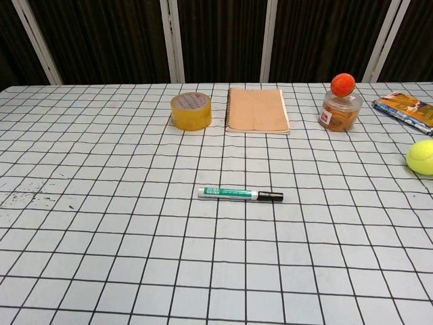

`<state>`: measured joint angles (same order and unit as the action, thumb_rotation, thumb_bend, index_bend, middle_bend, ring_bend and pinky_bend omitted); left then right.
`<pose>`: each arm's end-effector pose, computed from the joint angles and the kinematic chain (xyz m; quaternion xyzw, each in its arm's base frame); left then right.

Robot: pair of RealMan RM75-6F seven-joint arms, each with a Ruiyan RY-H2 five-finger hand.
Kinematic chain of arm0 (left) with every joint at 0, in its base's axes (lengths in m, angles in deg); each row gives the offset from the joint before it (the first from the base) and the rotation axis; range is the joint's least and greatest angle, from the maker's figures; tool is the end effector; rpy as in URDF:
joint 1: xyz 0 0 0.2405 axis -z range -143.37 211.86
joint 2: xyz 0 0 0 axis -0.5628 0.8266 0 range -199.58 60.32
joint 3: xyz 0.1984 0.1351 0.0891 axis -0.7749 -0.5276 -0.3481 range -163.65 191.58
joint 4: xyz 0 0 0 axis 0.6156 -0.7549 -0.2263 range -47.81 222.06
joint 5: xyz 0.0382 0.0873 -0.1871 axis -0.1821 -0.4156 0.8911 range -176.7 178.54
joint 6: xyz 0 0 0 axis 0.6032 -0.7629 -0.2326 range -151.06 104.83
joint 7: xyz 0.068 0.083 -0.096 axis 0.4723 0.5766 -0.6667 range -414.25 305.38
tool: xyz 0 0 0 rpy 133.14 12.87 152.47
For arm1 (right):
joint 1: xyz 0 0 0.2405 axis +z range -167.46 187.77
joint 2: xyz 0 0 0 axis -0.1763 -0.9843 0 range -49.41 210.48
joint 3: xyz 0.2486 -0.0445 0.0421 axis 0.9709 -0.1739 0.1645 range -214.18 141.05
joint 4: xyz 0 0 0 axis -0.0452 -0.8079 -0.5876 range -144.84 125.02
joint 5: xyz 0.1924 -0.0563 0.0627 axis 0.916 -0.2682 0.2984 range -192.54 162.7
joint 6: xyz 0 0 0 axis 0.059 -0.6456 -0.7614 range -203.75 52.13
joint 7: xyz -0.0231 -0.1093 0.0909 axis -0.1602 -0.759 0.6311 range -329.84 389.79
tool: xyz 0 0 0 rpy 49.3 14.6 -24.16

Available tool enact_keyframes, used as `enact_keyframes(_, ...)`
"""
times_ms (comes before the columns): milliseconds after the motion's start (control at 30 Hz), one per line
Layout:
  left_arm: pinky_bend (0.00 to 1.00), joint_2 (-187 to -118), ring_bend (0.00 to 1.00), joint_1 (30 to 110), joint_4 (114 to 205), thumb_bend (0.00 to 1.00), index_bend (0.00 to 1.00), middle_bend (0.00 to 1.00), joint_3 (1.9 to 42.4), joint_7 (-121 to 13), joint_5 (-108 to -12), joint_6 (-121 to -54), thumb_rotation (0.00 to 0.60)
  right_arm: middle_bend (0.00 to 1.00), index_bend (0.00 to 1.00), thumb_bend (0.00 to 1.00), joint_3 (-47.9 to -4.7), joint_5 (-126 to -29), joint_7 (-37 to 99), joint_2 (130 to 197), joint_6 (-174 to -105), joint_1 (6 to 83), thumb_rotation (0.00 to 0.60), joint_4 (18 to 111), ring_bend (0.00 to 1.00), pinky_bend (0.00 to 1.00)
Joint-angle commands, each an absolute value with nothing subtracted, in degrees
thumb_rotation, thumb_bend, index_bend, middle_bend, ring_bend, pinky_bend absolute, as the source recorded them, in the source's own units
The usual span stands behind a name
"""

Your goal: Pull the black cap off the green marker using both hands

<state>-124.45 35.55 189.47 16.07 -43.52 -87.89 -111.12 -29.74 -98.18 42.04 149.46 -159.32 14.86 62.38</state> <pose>-0.2888 0.1581 0.1955 -0.6235 -0.3291 -0.3381 0.6235 -0.3723 -0.1972 0.1838 0.5622 -0.3697 0.3827 0.6331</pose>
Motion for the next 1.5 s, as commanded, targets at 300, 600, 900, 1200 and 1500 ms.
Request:
enact_keyframes(300,0.00,-124.8,0.00,35.2,188.5,0.53,0.10,0.00,15.3,-43.2,-88.0,-111.3,0.600,0.02,0.13,0.20,-30.1,-98.2,41.8,149.6,-159.5,14.7,0.600,62.1,0.00,0.00)
enact_keyframes(600,0.00,-124.3,0.00,36.5,189.6,0.52,0.10,0.00,15.9,-42.0,-87.0,-109.8,0.600,0.02,0.13,0.20,-30.3,-97.8,40.7,148.8,-158.5,14.9,0.600,63.6,0.00,0.00)
enact_keyframes(900,0.00,-122.5,0.00,42.7,196.5,0.45,0.10,0.00,20.5,-34.9,-78.2,-101.8,0.600,0.02,0.13,0.20,-30.1,-97.5,39.7,149.3,-158.3,15.4,0.600,64.0,0.00,0.00)
enact_keyframes(1200,0.00,-126.9,0.00,56.9,204.7,0.44,0.16,0.01,30.7,-15.9,-56.8,-94.8,0.600,0.02,0.13,0.20,-30.1,-97.0,37.6,148.1,-158.6,15.0,0.600,66.4,0.00,0.00)
enact_keyframes(1500,0.00,-144.2,0.00,71.0,200.3,0.41,0.18,0.01,33.7,-4.0,-42.5,-95.1,0.600,0.02,0.13,0.20,-30.3,-96.9,35.2,147.2,-156.8,16.0,0.600,68.7,0.00,0.00)
